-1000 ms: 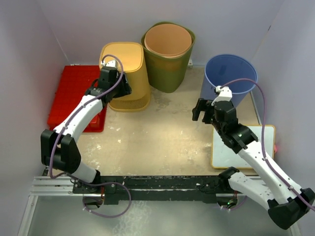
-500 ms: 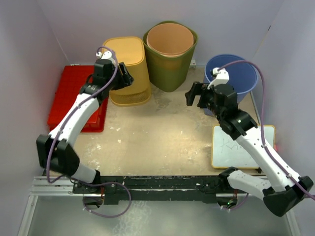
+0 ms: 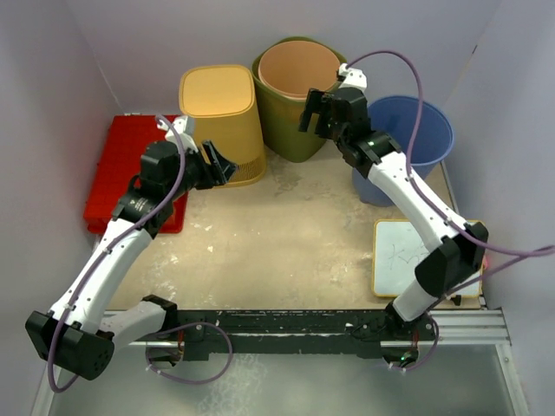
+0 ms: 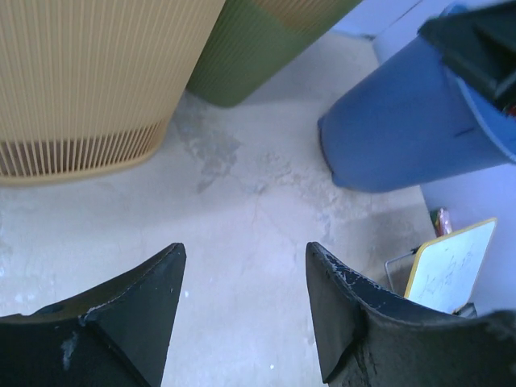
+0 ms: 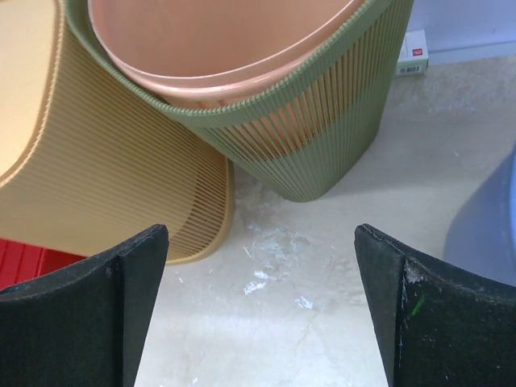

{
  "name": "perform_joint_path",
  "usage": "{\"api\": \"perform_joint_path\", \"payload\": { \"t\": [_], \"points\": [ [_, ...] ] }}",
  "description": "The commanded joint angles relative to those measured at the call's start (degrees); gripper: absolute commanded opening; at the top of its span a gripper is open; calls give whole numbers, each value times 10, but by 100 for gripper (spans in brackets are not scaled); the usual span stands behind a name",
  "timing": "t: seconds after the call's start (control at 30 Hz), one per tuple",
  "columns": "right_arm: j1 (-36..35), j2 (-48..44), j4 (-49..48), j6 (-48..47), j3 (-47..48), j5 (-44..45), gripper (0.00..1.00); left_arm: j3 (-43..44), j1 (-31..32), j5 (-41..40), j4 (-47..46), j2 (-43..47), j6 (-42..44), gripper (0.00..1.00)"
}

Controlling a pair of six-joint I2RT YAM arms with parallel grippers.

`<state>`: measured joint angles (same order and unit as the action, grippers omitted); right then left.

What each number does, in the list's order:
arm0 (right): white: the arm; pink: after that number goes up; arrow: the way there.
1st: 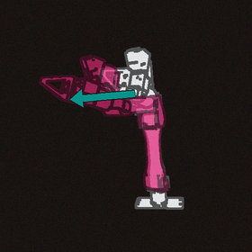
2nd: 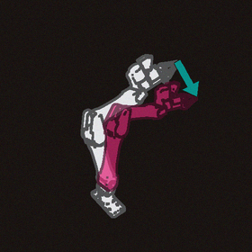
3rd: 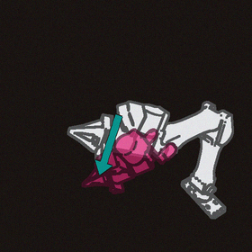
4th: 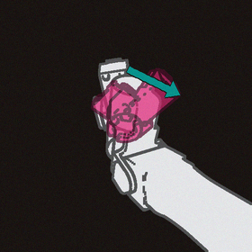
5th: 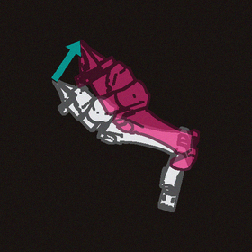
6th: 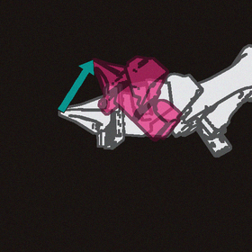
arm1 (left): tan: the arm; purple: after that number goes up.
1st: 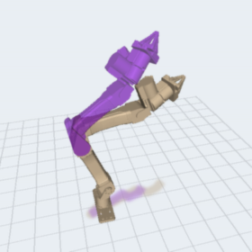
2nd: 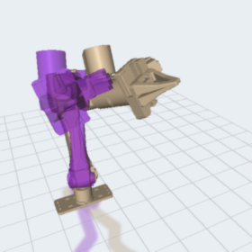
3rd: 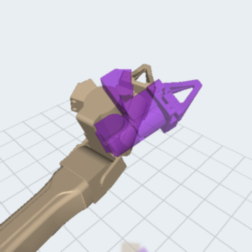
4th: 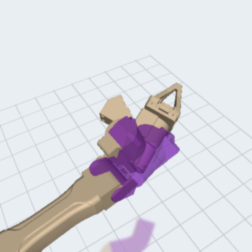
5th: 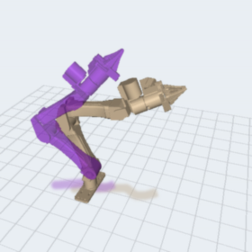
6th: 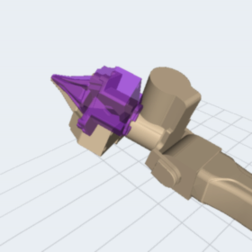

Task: Turn the large container upside down

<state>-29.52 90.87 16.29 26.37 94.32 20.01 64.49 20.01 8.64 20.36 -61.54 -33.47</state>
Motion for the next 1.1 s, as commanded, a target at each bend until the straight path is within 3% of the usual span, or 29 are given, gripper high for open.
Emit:
{"api": "perform_joint_path", "payload": {
  "t": [0.0, 0.5, 1.07],
  "points": [
    [-1, 38, -4, 39, 69, 27, 100, -33, 3, 27, -15, 15, -20, 59],
    [1, 142, 29, 101, 190, 96, 100, -63, 6, 48, -25, 9, -12, 59],
    [30, 173, 46, 120, 188, 105, 97, -80, 8, 37, -10, 19, -4, 59]
  ]
}}
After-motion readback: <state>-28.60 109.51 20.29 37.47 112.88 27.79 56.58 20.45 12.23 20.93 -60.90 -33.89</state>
